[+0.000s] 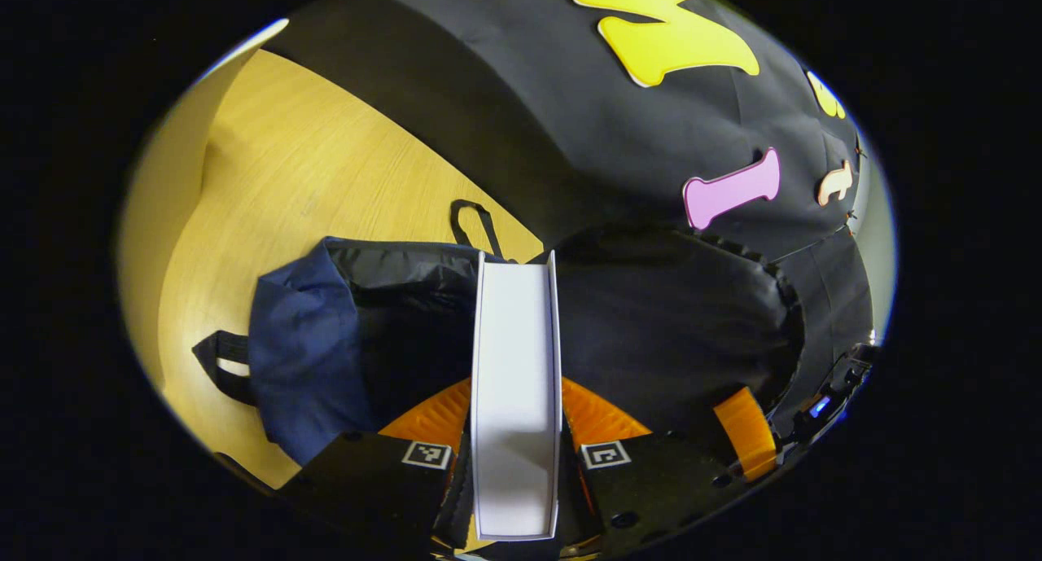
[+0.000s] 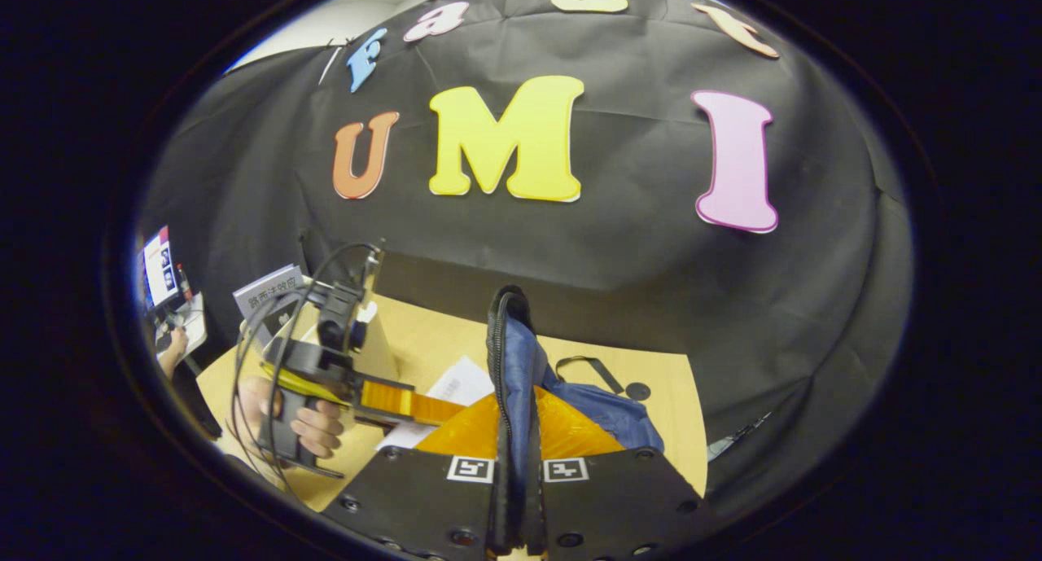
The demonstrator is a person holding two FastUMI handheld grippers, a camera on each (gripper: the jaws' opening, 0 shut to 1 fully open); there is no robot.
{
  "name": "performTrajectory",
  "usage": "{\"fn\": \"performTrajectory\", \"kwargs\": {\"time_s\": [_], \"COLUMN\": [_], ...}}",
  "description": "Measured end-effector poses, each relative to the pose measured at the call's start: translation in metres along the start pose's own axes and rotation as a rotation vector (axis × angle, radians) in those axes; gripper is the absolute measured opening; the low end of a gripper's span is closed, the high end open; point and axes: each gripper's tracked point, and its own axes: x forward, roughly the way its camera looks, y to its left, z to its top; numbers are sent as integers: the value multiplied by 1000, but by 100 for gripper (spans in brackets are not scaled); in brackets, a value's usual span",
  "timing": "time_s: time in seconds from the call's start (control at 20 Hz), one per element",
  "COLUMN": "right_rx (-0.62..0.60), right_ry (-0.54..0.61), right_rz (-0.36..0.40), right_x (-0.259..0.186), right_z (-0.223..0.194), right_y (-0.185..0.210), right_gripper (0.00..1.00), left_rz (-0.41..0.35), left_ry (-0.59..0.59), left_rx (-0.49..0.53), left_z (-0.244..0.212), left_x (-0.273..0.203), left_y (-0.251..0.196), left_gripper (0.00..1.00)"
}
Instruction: Open the schoolbag, grab two books from the bookshelf and put them into the schoolbag.
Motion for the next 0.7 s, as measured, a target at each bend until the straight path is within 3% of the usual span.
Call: {"fn": "performTrajectory", "kwargs": {"time_s": [0.2,0.25,0.3,0.4,0.55,0.6,0.7], "right_rx": [15,13,11,15,29,24,23], "right_ry": [-11,-12,-13,-15,-11,-11,-14], "right_rz": [11,20,30,54,74,75,74], "right_x": [1,2,3,4,6,7,6], "right_z": [0,-1,-2,-7,-10,-10,-11], "right_y": [12,15,18,23,24,24,19], "right_gripper": [7,7,7,7,7,7,8], "left_rz": [-88,-108,-130,-167,-184,-189,-189], "left_ry": [2,-14,-23,-35,-22,-27,-33], "left_rx": [-2,-12,-20,-63,-82,-94,-86], "left_z": [3,6,4,-2,-18,-20,-21], "left_x": [28,34,39,49,69,75,82], "left_y": [8,10,12,17,22,20,19], "left_gripper": [44,48,44,44,45,50,45]}}
